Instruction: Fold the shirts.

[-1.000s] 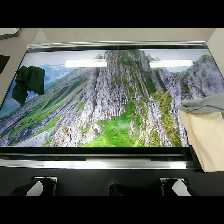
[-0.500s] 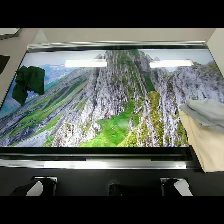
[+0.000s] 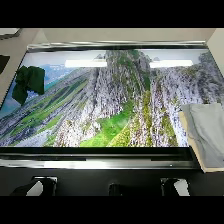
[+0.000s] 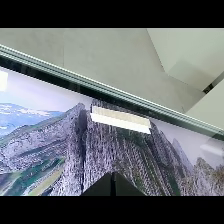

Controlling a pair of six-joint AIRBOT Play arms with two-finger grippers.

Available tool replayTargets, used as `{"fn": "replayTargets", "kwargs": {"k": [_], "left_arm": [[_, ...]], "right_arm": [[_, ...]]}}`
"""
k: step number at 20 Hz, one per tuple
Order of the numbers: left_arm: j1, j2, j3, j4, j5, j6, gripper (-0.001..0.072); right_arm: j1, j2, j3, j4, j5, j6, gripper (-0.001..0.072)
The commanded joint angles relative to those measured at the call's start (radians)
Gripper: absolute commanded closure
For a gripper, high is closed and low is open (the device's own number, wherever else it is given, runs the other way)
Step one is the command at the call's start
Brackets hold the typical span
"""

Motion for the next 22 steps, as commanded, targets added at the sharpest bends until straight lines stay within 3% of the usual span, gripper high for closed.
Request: {"fn": "replayTargets", "kwargs": {"k": [1, 4, 6, 7, 9, 11, 12, 13, 15, 17, 20, 22], "left_arm": [[-0.012, 0.001, 0.0, -0.001, 0.005, 0.0, 0.0678], [-0.029, -0.002, 0.031, 0.0, 0.086, 0.001, 0.068], [-0.072, -0.032, 0.114, 0.123, 0.141, -0.001, 0.0682], [-0.118, -0.071, 0.183, 0.293, 0.142, -0.053, 0.0683], [-0.24, -0.18, 0.316, 0.757, 0.067, -0.255, 0.0683], [-0.364, -0.287, 0.369, 1.139, -0.057, -0.397, 0.068], [-0.406, -0.333, 0.366, 1.196, -0.134, -0.402, 0.0675], [-0.428, -0.377, 0.359, 1.177, -0.221, -0.406, 0.0572], [-0.454, -0.459, 0.322, 1.08, -0.473, -0.429, 0.0035], [-0.46, -0.482, 0.2, 0.974, -0.55, -0.428, 0.0004], [-0.465, -0.391, -0.02, 0.867, -0.35, -0.481, 0.0005], [-0.477, -0.369, -0.076, 0.869, -0.294, -0.499, 0.0006]], "right_arm": [[0.0, 0.008, -0.019, -0.039, -0.093, -0.071, 0.0082], [0.002, 0.008, 0.198, 0.024, -0.251, -0.124, 0.0084], [0.018, 0.008, 0.386, 0.243, -0.489, -0.158, 0.0091], [0.064, 0.008, 0.452, 0.322, -0.592, -0.198, 0.0104], [0.267, 0.008, 0.521, 0.346, -0.697, -0.283, 0.0105], [0.555, -0.013, 0.515, 0.248, -0.613, -0.305, 0.0105], [0.691, -0.042, 0.504, 0.194, -0.543, -0.263, 0.0105], [0.814, -0.081, 0.492, 0.147, -0.474, -0.195, 0.0105], [1.007, -0.187, 0.469, 0.132, -0.366, -0.082, 0.01], [1.117, -0.303, 0.469, 0.184, -0.261, -0.057, 0.0096], [1.183, -0.406, 0.469, 0.2, -0.171, -0.058, 0.0079], [1.187, -0.428, 0.469, 0.196, -0.176, -0.06, 0.0079]]}}
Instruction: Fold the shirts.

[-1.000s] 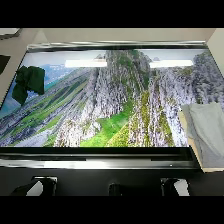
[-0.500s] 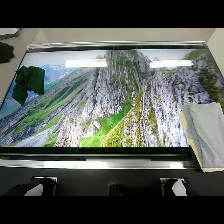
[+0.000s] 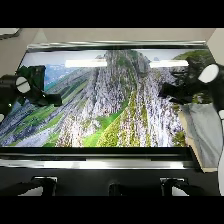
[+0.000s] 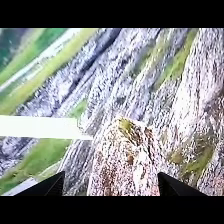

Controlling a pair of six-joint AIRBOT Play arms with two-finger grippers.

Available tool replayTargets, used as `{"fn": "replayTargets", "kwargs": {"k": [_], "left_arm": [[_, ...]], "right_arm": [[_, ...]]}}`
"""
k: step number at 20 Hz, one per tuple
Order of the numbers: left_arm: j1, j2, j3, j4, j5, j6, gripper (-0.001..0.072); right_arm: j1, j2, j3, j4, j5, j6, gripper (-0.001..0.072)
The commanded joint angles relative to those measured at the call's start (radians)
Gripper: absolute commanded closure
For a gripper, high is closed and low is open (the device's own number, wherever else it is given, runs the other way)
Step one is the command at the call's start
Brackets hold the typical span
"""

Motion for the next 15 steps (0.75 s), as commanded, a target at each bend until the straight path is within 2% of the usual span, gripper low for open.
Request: {"fn": "replayTargets", "kwargs": {"k": [1, 15], "left_arm": [[-0.019, 0.023, -0.116, -0.041, 0.064, -0.044, 0.0005], [-0.019, 0.02, -0.116, -0.041, 0.066, -0.044, 0.0005]], "right_arm": [[0.063, -0.068, 0.0, -0.013, 0.065, 0.018, 0.008], [0.061, -0.067, 0.0, -0.021, 0.065, 0.018, 0.0082]]}}
